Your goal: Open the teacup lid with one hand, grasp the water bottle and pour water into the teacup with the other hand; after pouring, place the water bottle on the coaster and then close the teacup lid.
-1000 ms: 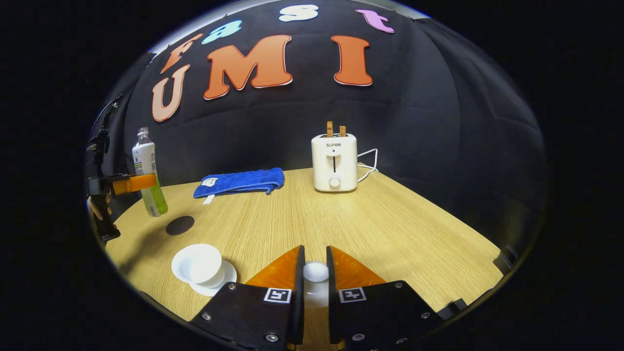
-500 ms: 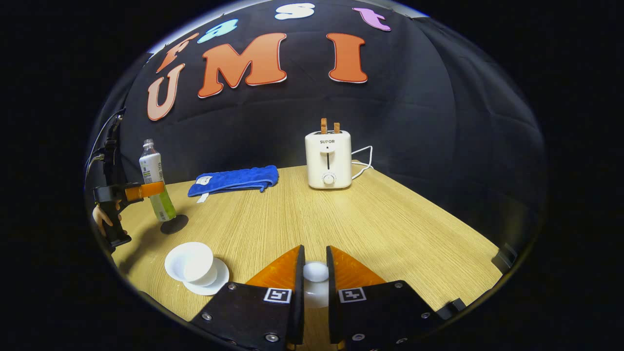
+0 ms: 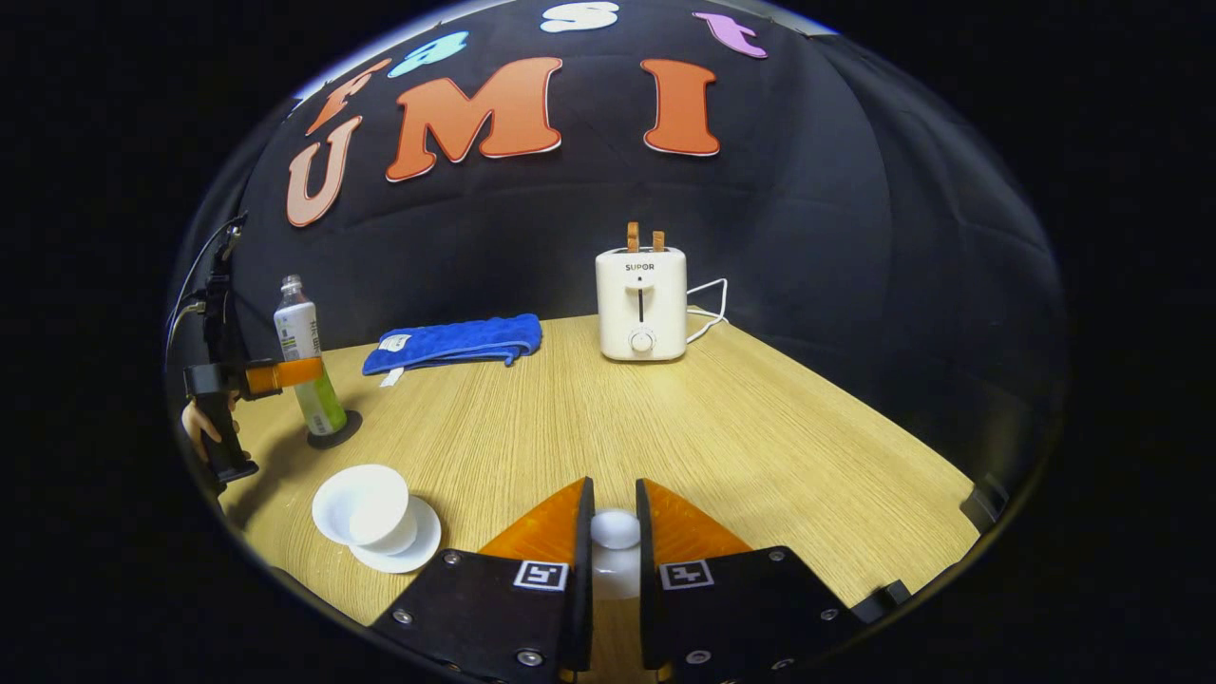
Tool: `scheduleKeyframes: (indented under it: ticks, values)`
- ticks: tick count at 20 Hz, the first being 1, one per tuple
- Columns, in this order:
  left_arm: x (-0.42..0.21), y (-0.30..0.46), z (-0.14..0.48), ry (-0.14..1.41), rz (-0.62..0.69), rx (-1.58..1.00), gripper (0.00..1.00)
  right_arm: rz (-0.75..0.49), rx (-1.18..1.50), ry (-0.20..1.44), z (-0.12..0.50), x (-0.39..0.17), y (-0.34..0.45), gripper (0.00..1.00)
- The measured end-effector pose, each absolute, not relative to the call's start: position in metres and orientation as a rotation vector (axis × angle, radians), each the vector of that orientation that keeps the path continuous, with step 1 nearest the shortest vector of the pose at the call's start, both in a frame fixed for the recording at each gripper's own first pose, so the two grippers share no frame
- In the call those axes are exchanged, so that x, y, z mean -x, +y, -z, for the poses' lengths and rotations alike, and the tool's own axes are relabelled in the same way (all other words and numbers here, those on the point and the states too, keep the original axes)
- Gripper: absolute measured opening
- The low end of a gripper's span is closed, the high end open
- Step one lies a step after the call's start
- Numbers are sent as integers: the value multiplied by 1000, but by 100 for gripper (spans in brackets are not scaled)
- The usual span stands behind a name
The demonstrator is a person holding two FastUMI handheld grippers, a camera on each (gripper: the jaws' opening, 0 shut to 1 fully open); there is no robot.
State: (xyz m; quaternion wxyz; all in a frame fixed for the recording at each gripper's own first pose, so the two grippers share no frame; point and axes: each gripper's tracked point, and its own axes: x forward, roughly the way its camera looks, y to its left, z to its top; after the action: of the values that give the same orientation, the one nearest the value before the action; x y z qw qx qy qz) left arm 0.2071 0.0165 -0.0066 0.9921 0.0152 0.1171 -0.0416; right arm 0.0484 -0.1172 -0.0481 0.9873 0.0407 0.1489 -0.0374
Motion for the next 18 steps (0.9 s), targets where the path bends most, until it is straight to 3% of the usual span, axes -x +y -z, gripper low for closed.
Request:
scheduleKeyframes:
  ticks: [9, 14, 15, 18]
  values:
    - [-203, 18, 10, 246, 71, -29, 75, 75, -87, 295, 45, -45, -115, 21]
    - [-197, 17, 16, 255, 64, -62, 71, 71, -85, 287, 42, -44, -113, 21]
    - [-196, 18, 18, 260, 60, -70, 76, 70, -84, 284, 41, -44, -112, 21]
    - [-193, 18, 23, 273, 56, -63, 77, 69, -86, 276, 38, -42, -111, 21]
